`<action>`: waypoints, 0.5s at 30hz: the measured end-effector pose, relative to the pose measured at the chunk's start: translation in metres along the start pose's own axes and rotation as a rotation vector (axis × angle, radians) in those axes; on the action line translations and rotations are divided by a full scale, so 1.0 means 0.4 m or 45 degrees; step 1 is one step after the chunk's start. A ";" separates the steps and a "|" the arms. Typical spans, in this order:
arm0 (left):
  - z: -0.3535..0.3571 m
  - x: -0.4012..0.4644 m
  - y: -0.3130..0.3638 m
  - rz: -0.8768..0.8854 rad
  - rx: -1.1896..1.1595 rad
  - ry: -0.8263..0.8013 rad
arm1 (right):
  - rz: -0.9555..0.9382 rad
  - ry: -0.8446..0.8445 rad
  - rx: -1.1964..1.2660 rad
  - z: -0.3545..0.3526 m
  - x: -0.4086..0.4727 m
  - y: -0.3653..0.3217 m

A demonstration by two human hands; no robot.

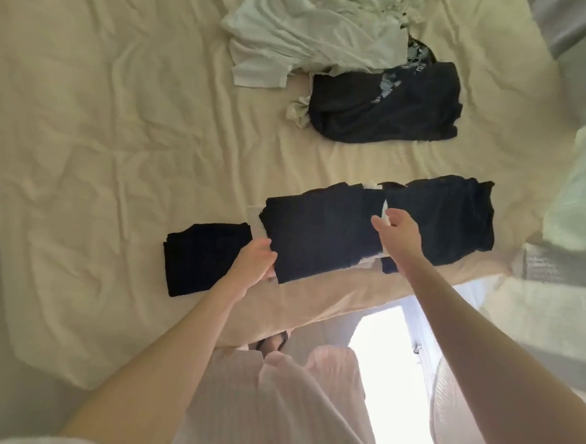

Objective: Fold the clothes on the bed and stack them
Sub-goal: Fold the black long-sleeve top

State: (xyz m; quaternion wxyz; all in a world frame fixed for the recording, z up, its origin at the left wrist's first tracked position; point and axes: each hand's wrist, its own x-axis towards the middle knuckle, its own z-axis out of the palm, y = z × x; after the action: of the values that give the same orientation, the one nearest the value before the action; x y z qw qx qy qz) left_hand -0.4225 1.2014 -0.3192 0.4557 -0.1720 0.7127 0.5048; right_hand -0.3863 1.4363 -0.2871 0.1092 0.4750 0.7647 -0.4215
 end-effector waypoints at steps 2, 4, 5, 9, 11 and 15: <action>-0.003 0.022 -0.030 -0.006 0.163 -0.019 | -0.254 0.120 -0.314 0.033 -0.010 0.019; -0.021 0.019 -0.067 0.133 0.383 0.089 | -0.667 0.158 -0.610 0.075 -0.052 0.039; -0.030 0.013 -0.088 0.260 0.555 0.177 | -0.858 0.142 -0.739 0.101 -0.072 0.051; -0.026 0.015 -0.137 0.774 1.455 0.279 | -0.917 -0.124 -1.191 0.184 -0.083 0.099; -0.013 0.041 -0.145 0.735 1.620 0.137 | -0.815 -0.189 -1.309 0.200 -0.053 0.124; -0.011 0.085 -0.161 0.578 1.711 -0.014 | -0.763 -0.271 -1.422 0.209 -0.024 0.127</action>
State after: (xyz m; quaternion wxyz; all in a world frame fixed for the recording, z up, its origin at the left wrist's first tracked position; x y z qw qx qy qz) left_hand -0.3970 1.1769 -0.3829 0.3503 0.3018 0.8858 0.0394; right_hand -0.3594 1.3776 -0.3610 0.2929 0.0679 0.9536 -0.0167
